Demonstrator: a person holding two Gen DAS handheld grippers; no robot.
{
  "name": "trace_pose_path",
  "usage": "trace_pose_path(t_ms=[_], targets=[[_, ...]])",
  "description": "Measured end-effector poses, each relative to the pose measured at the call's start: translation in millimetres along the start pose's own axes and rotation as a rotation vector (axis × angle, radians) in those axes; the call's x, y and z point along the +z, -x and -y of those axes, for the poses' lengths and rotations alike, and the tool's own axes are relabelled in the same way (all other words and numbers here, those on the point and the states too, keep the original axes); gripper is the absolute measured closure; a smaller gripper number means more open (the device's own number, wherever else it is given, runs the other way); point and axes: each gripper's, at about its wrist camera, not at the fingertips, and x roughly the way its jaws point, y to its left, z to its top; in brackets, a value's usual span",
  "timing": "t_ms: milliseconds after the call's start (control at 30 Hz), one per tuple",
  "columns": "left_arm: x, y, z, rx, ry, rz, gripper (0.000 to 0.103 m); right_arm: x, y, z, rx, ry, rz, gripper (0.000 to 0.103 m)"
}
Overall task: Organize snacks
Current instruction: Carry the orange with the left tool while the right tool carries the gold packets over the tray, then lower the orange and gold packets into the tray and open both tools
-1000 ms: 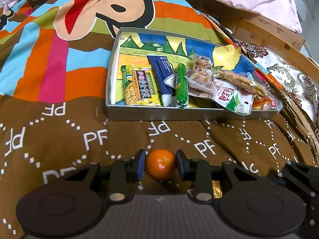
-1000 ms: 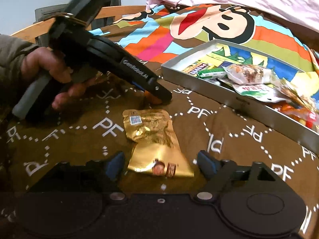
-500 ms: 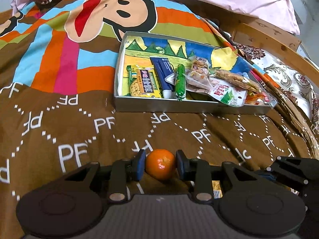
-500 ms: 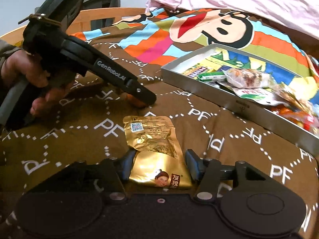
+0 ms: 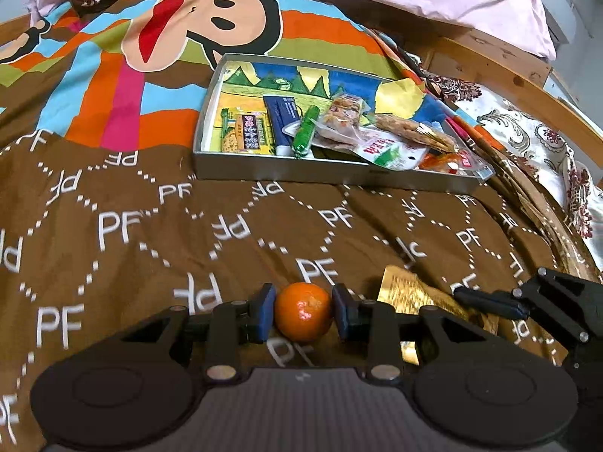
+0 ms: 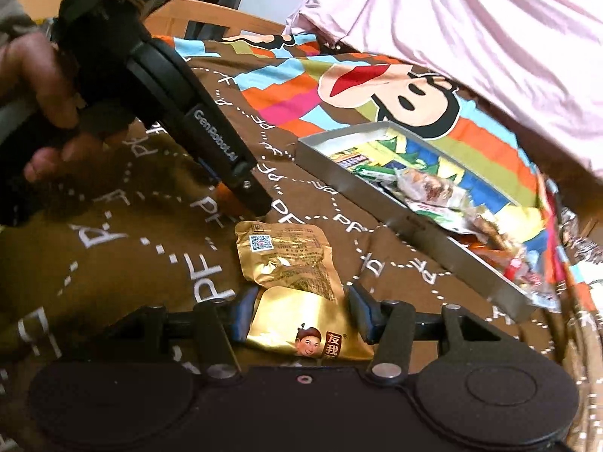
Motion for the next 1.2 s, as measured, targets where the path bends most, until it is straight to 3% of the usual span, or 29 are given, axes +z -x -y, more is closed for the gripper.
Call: trace_pose_path(t_ms=[367, 600, 933, 1200], targets=[[8.2, 33.6, 26.9, 0.044, 0.053, 0.078, 0.067, 2.1, 26.3, 26.6, -0.144, 0.025, 0.107, 0.050], [33.0, 31.3, 40.0, 0.051, 0.069, 0.121, 0.067, 6.1, 36.2, 46.2, -0.216, 0.006, 0.186, 0.050], [104.4, -12.8, 21.6, 0.086, 0.040, 0.178, 0.067, 7.5, 20.7, 79.1, -0.260, -0.029, 0.291, 0.050], [139.1, -75.2, -2.9, 0.078, 0.039, 0.230, 0.067, 15.8, -9.0, 102.3, -0.298, -0.058, 0.224, 0.050]])
